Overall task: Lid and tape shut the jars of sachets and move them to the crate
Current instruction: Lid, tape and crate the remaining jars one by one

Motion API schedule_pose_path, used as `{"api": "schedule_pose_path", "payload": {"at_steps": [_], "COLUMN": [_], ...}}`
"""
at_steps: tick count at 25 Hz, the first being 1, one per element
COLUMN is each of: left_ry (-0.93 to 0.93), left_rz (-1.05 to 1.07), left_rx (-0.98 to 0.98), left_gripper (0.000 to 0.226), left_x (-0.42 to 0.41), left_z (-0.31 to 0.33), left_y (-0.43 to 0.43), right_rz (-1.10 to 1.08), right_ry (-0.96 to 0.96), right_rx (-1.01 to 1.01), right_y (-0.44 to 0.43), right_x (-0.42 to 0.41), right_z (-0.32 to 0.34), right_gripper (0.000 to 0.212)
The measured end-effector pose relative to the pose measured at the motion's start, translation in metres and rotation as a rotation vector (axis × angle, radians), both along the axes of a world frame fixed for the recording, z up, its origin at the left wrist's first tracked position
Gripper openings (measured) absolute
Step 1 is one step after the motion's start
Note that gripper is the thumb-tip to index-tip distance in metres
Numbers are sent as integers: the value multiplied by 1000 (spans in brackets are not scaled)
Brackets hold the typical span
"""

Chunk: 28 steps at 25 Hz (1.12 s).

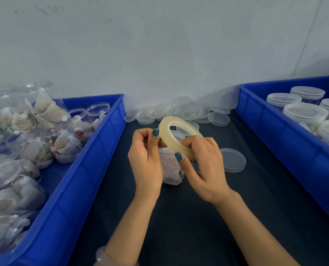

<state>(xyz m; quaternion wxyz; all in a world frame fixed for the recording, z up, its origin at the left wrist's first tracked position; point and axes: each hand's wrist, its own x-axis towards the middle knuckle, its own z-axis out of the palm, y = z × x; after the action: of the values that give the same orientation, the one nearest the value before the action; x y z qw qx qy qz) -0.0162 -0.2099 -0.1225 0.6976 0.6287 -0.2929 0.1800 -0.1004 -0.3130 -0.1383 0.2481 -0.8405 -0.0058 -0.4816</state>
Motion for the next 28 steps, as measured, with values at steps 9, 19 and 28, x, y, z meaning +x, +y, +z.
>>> {"api": "schedule_pose_path", "payload": {"at_steps": [9, 19, 28], "left_ry": [-478, -977, -466], "left_rz": [-31, 181, -99], "left_rx": [298, 441, 200], "left_gripper": [30, 17, 43], "left_x": [18, 6, 8], "left_z": [-7, -10, -5], "left_y": [12, 12, 21], "right_rz": [27, -248, -179], "right_ry": [-4, 31, 130], "right_rx": [68, -102, -202], "right_y": [-5, -18, -15], "right_x": [-7, -7, -12], "right_z": [-3, 2, 3], "right_gripper": [28, 30, 38]}}
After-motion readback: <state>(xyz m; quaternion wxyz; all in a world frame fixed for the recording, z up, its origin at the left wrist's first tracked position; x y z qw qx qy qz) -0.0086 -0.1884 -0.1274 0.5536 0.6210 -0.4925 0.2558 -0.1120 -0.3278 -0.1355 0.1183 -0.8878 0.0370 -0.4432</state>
